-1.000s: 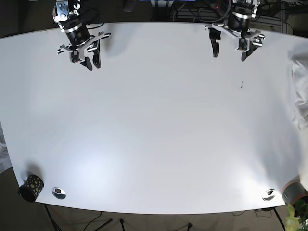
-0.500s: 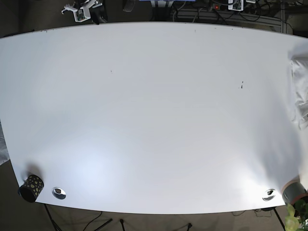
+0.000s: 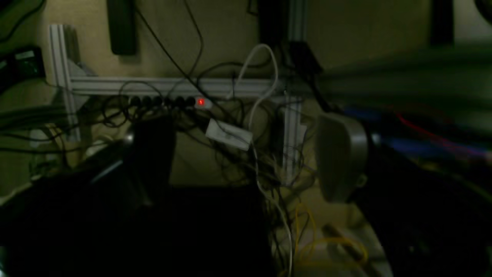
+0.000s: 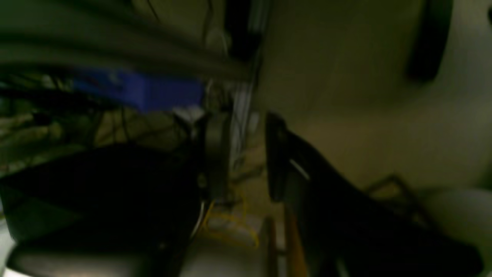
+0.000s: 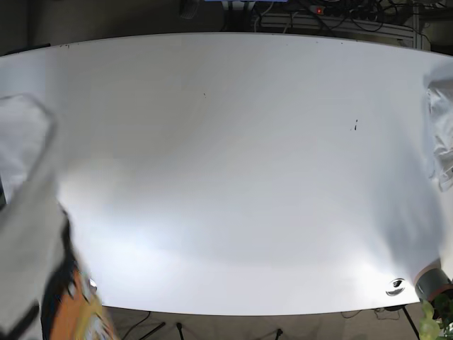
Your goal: Fold the T-shirt properly
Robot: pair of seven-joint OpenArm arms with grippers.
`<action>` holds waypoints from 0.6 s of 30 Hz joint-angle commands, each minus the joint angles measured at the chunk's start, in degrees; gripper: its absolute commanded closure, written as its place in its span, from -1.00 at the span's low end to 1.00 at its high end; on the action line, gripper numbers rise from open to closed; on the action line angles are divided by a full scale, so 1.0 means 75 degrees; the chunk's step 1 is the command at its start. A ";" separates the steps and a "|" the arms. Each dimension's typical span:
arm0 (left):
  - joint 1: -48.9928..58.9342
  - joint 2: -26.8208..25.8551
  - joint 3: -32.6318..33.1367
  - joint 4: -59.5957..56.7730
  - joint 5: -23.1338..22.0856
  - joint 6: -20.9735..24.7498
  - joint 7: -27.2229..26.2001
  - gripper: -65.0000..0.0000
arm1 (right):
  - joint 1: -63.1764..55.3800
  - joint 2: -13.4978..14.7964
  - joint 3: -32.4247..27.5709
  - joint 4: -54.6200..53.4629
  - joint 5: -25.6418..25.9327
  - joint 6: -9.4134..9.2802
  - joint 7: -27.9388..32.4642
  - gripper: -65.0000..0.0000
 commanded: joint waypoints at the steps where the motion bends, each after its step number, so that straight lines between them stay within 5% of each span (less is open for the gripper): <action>1: -0.0036 0.0014 -0.0003 -0.0487 -0.0059 -0.0023 -0.0143 -0.59 | 0.0062 0.0027 -0.0138 -0.0464 0.0006 0.0084 0.0176 0.55; 18: -0.2498 -0.0572 -0.0530 -0.4484 -0.0048 -0.0011 -0.0190 -0.59 | 0.2430 -0.0254 -0.0724 -0.3770 -0.0017 0.0026 0.0188 0.56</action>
